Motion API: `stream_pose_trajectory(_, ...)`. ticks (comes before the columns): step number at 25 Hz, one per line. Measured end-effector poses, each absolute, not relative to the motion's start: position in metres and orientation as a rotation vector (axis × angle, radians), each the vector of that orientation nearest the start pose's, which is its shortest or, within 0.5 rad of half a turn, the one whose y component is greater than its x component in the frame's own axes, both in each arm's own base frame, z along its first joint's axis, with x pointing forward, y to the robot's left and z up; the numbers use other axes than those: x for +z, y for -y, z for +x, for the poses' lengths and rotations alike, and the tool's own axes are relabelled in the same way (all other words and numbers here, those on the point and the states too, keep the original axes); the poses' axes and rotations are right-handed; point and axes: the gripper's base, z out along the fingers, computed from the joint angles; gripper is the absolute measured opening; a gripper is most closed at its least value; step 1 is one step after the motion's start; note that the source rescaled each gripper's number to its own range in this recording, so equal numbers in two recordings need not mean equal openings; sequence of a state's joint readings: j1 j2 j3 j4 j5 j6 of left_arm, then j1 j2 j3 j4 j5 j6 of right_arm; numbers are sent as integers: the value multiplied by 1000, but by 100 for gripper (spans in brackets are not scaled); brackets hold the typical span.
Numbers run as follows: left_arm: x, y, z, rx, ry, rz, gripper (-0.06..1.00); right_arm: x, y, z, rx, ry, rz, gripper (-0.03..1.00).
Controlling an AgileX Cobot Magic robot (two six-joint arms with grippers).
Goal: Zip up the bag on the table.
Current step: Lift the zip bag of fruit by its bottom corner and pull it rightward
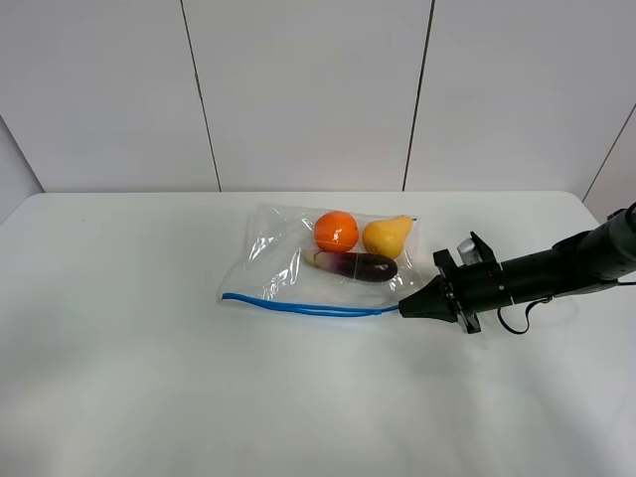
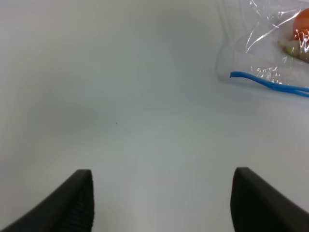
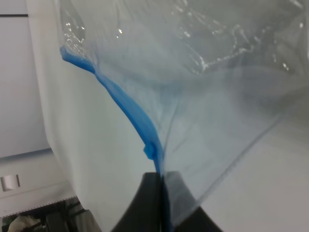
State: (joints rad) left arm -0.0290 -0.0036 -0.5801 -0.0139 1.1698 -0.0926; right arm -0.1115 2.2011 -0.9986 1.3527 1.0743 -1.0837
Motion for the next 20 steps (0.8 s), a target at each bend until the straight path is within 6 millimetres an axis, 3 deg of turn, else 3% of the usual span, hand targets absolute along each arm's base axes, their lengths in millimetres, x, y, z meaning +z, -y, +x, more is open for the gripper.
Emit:
stream_pose_trajectory(15,290,1,-20,-91,-2070,-64,77,76,-46,333,1658,-2595,91,0)
stream_pose_trajectory(20,290,1,-20,-91,-2070,-64,77,101,-46,336,1621,-2547,36,0)
